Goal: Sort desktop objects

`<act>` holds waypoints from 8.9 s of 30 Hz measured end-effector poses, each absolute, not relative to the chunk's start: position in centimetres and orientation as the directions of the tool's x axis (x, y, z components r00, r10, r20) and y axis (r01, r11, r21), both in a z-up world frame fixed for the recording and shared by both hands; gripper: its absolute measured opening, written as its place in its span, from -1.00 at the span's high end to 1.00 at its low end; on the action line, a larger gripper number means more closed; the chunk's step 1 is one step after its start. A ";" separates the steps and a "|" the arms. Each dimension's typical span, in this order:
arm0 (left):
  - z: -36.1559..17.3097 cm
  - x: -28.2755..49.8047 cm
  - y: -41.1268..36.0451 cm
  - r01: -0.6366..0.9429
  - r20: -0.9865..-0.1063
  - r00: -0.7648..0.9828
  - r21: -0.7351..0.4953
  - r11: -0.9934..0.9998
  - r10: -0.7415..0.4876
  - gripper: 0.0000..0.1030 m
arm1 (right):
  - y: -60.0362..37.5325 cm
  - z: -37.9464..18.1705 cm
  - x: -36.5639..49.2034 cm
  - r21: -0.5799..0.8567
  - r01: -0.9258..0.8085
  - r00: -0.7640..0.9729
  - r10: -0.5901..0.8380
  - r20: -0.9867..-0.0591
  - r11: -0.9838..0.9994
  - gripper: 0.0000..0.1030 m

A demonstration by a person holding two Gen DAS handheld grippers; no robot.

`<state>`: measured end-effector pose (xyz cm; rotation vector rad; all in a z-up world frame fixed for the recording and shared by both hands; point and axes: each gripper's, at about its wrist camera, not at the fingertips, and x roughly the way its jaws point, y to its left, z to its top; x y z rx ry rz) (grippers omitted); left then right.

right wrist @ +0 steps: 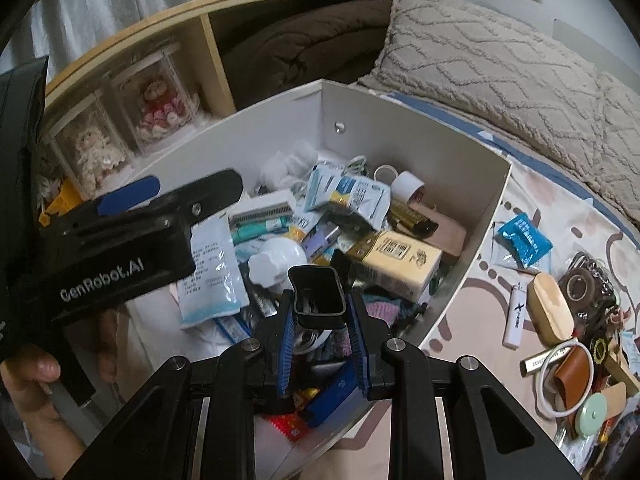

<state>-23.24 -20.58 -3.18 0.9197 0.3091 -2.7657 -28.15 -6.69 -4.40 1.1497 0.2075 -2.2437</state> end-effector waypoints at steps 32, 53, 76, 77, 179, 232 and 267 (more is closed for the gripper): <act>-3.7 -23.4 -20.9 0.271 -0.616 -0.777 -0.140 -0.952 -0.130 -0.97 | -9.1 -4.6 -27.0 -0.034 0.666 -0.361 -0.281 -0.889 -0.746 0.50; -2.8 -22.7 -19.5 0.278 -0.583 -0.791 -0.069 -0.958 -0.188 -1.00 | -3.2 -2.4 -26.9 0.035 0.488 -0.609 -0.369 -0.703 -0.872 -1.00; -0.9 -21.7 -13.5 0.169 -0.523 -0.846 -0.083 -0.982 -0.101 -1.00 | 6.7 0.5 -24.3 0.019 0.269 -0.814 -0.238 -0.529 -0.963 -1.00; -0.7 -21.6 -13.2 0.160 -0.519 -0.850 -0.087 -0.983 -0.092 -1.00 | 7.5 0.7 -23.9 0.016 0.254 -0.825 -0.225 -0.519 -0.967 -1.00; -14.6 -25.7 16.3 -0.333 -0.784 -0.397 -0.361 -0.871 0.477 -0.99 | 23.1 -16.2 -12.0 0.133 0.160 -0.642 -0.206 -0.738 -0.978 0.57; -15.6 -11.7 8.0 -0.365 -0.754 -0.609 -0.009 -0.931 0.246 -0.79 | 23.6 -16.4 -11.8 0.280 0.232 -0.623 -0.363 -0.693 -0.932 -0.30; -15.8 -13.9 6.5 -0.238 -0.746 -0.649 0.015 -0.971 0.147 -0.94 | 24.4 -12.3 -10.5 0.400 0.264 -0.613 -0.473 -0.633 -0.878 -0.56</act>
